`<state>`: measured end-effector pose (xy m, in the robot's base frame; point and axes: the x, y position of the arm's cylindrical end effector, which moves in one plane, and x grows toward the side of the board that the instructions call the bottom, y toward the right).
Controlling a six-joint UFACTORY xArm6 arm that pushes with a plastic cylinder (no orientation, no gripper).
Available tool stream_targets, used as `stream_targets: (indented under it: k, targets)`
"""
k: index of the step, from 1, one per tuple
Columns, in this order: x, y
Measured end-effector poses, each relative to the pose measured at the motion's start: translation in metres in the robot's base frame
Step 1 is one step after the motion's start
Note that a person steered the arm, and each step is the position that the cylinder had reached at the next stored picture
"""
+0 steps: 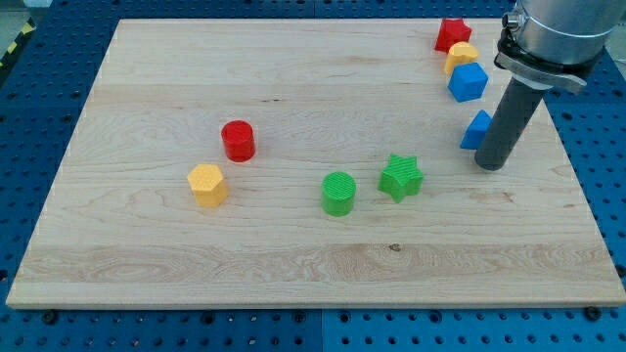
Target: Slide the triangle into the blue cube
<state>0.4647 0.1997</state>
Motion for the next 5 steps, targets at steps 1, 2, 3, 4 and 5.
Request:
stream_targets:
  k: [1,2,3,4,5]
  targets:
    - [0.000,0.000]
    - [0.000,-0.002]
    - [-0.002,-0.004]
    - [-0.016,-0.004]
    - [-0.039,-0.004]
